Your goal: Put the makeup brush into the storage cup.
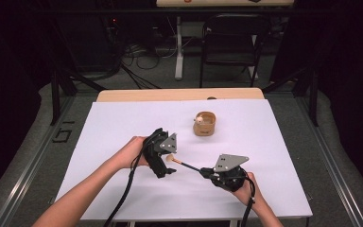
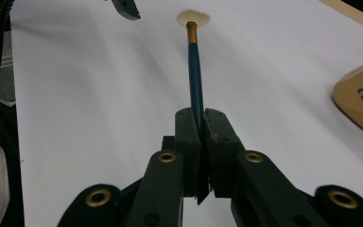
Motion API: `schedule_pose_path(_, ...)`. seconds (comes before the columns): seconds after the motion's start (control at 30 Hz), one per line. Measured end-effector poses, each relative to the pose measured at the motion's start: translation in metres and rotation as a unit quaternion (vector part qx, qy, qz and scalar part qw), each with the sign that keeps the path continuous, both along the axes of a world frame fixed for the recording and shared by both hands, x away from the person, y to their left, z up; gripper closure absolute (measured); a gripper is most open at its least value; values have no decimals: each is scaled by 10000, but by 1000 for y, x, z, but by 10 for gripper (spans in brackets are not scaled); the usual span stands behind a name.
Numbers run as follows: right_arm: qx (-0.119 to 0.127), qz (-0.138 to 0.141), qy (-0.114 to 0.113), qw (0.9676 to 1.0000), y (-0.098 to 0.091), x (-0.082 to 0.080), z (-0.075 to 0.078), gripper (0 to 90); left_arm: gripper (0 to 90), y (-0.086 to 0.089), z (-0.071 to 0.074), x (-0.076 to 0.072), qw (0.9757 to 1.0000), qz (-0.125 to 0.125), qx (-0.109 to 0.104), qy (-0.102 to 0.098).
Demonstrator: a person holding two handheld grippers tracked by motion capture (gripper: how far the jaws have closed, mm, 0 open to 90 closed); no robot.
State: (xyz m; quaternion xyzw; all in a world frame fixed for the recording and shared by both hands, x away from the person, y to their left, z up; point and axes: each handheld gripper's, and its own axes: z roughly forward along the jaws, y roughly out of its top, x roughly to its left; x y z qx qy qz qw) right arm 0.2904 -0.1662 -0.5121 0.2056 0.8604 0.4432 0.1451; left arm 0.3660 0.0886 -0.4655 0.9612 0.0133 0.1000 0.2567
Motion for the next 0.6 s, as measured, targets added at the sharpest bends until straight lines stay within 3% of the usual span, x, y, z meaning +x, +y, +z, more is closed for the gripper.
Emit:
schedule_pose_path(0.4, 26, -86, 31, 10000, -5, -1, 0, 850, 0, 25, -16, -4, 9981, 356, -499, -7)
schedule_pose_path(0.6, 32, -178, -12, 9998, -8, -2, 1, 850, 0, 29, -23, -8, 9962, 443, -733, -133)
